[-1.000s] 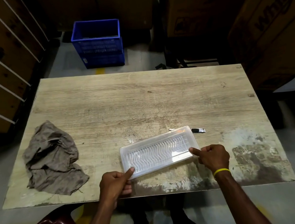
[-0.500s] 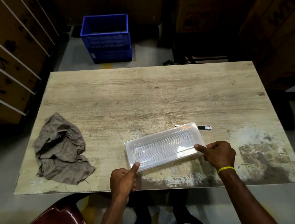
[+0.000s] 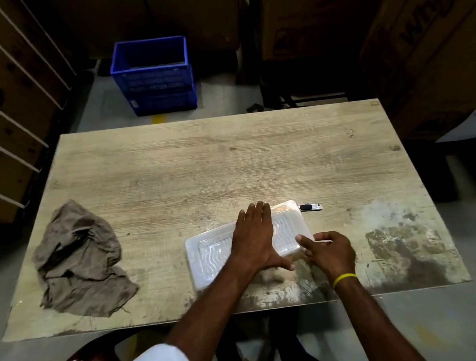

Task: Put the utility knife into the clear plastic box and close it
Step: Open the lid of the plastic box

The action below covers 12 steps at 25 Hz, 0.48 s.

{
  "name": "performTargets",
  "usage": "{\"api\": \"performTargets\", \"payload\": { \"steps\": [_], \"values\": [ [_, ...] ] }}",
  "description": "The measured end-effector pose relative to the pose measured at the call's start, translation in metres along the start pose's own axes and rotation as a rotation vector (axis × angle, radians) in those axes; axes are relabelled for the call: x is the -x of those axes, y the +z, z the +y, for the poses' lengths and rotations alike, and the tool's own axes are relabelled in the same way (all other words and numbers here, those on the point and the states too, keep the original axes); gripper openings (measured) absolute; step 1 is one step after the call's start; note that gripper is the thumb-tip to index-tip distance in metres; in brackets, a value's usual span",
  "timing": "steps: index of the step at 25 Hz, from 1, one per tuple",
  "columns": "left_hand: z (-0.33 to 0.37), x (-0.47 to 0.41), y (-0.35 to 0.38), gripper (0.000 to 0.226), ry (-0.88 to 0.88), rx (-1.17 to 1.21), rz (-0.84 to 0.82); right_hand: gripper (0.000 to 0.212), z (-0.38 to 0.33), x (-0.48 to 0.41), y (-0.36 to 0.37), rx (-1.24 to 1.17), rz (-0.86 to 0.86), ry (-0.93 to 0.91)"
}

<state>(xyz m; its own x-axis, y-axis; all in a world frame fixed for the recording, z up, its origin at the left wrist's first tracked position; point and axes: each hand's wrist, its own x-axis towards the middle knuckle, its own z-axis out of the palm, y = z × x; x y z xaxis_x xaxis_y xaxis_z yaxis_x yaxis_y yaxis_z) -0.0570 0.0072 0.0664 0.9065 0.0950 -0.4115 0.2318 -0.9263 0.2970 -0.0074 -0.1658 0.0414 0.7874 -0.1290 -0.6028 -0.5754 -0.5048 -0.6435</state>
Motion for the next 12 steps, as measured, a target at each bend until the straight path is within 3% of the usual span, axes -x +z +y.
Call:
{"api": "performTargets", "payload": {
  "steps": [2, 7, 12],
  "values": [
    [0.009, -0.015, 0.003, 0.154, -0.010, -0.025, 0.003, 0.052, 0.009, -0.004, 0.006, -0.142, -0.078, 0.014],
    [0.016, -0.030, 0.001, 0.127, -0.016, -0.035, 0.099, 0.022, 0.009, -0.008, 0.009, -0.415, -0.225, 0.103],
    [0.018, -0.032, -0.007, 0.117, -0.047, -0.013, 0.071, 0.018, 0.007, -0.008, 0.013, -0.536, -0.204, 0.150]
  ]
}}
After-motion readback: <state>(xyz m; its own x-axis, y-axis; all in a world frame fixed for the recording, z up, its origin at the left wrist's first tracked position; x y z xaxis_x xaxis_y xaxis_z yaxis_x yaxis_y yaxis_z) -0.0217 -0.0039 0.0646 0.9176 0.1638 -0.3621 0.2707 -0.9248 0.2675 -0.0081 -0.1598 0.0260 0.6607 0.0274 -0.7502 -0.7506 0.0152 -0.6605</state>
